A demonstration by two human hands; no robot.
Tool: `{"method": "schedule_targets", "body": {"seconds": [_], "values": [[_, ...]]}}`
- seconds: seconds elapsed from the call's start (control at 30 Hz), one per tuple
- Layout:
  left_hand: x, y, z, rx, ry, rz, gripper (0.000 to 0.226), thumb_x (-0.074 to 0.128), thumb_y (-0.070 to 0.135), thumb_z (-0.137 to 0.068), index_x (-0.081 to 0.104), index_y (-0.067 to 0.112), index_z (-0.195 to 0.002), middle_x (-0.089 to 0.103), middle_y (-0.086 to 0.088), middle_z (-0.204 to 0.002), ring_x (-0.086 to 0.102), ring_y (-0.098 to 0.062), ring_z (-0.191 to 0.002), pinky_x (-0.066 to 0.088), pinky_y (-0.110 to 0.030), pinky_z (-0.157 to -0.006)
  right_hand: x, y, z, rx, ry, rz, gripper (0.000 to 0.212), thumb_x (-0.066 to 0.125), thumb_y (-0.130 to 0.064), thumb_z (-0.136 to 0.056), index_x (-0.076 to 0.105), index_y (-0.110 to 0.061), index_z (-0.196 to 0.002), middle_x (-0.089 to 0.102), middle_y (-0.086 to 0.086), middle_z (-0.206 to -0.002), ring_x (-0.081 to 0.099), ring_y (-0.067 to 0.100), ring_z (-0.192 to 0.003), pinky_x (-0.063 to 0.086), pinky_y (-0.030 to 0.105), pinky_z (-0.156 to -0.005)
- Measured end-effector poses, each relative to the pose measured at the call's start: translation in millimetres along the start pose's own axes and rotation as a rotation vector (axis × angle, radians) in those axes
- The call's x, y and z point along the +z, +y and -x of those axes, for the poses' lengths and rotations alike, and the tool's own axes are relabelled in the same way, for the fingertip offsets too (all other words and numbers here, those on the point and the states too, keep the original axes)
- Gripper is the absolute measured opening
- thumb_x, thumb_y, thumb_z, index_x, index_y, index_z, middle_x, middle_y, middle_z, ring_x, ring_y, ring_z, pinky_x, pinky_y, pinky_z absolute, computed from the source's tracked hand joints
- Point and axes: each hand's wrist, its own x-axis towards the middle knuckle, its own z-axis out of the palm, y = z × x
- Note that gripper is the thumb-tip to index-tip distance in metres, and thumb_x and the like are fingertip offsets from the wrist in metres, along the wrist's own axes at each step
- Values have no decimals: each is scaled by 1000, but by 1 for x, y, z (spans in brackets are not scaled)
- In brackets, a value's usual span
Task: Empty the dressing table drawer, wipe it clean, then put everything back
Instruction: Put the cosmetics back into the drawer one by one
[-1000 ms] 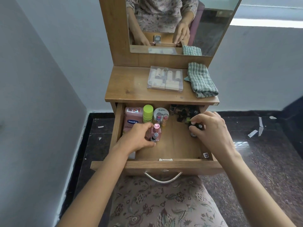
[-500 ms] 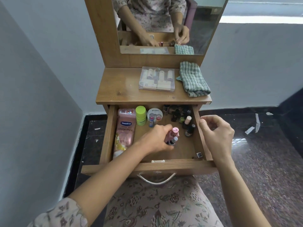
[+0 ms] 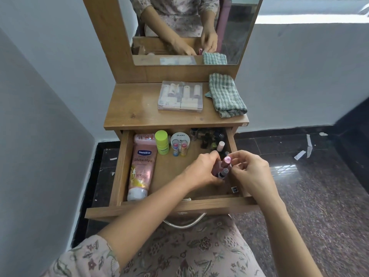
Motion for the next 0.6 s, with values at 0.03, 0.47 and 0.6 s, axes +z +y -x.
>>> {"method": "schedule_targets", "body": {"seconds": [0.03,0.47,0.6], "values": [[2,1,-1,-14,3,9,46,82,20,-71,44,18,-98,59,-6,-103,60,-20,-87,45,-24,-64,0,-1,2,0,-8,10,27,61,-2,-80,68,-26,-89,64,-10,-77,59,4,-68,53,21,-63],[5,17,-1,-194,-10,-10,78,86,22,-66,40,8,-127,59,-13,-121,59,-30,-112,51,-40,-86,-2,-1,7,-9,-2,24,29,63,0,-78,66,-24,-95,67,-5,-84,63,6,-76,54,20,-67],[4,19,-1,-202,-21,10,80,85,20,-68,38,9,-131,57,-12,-124,57,-30,-116,50,-39,-88,-2,-1,8,-5,-1,19,28,63,0,-78,67,-22,-95,68,-3,-84,64,7,-77,53,19,-70]]}}
